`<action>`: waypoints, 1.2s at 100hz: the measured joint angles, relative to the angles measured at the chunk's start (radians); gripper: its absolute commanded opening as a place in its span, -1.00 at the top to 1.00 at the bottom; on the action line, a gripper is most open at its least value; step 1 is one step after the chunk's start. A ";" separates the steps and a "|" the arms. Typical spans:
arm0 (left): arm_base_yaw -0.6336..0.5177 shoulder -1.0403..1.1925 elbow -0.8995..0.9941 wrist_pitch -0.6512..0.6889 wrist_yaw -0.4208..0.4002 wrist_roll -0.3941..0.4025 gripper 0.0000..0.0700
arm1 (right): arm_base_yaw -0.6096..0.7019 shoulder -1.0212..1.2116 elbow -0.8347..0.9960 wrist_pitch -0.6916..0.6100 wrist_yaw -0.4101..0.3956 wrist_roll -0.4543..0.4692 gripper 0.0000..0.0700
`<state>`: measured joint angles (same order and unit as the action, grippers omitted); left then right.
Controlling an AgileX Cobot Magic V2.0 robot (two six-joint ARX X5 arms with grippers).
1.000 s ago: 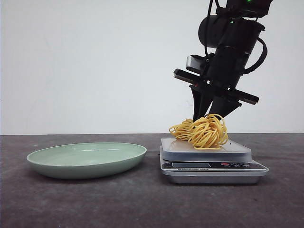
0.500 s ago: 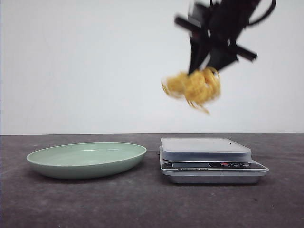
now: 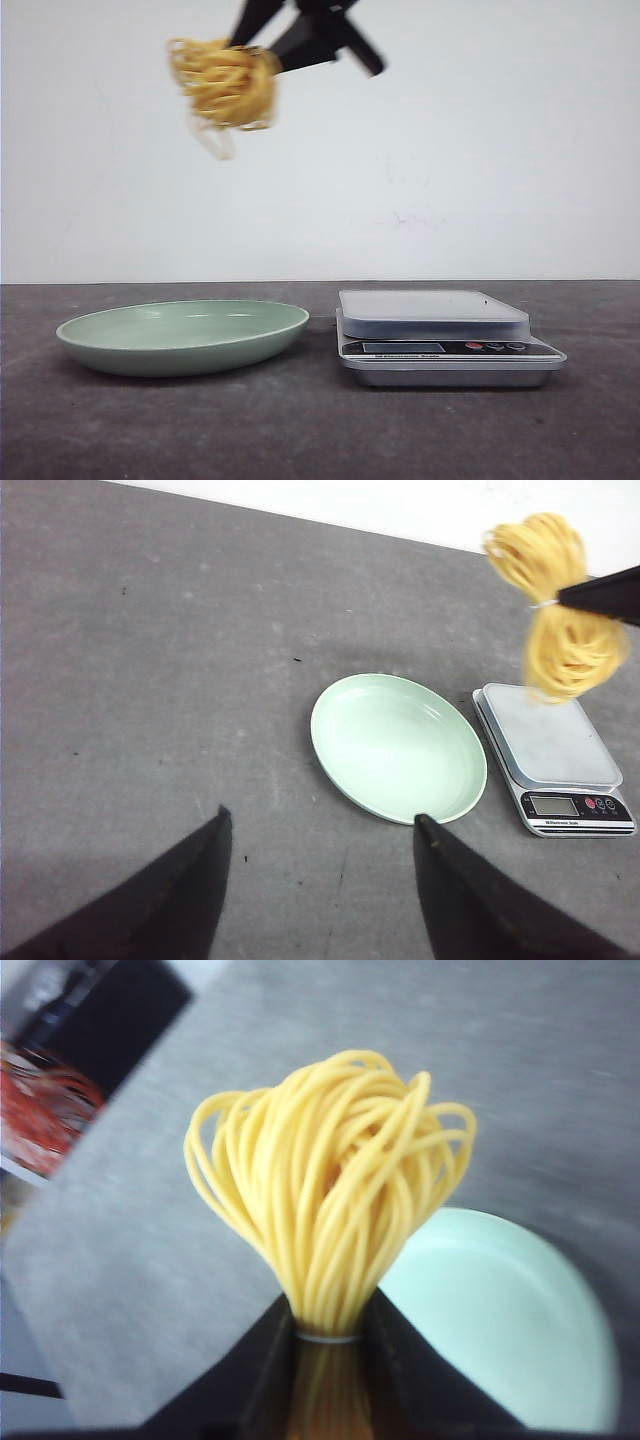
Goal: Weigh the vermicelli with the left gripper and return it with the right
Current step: 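Lift the vermicelli with the right gripper and carry it over the plate, then lower the vermicelli onto the green plate and open the right gripper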
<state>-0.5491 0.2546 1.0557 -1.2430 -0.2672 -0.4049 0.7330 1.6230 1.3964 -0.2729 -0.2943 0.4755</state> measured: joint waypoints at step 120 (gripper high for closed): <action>0.000 0.000 0.000 -0.006 0.000 -0.003 0.02 | 0.006 0.377 0.000 0.131 -0.053 0.208 0.36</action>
<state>-0.5491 0.2546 1.0557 -1.2495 -0.2672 -0.4080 0.7391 1.9999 1.3964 -0.1421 -0.3473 0.6834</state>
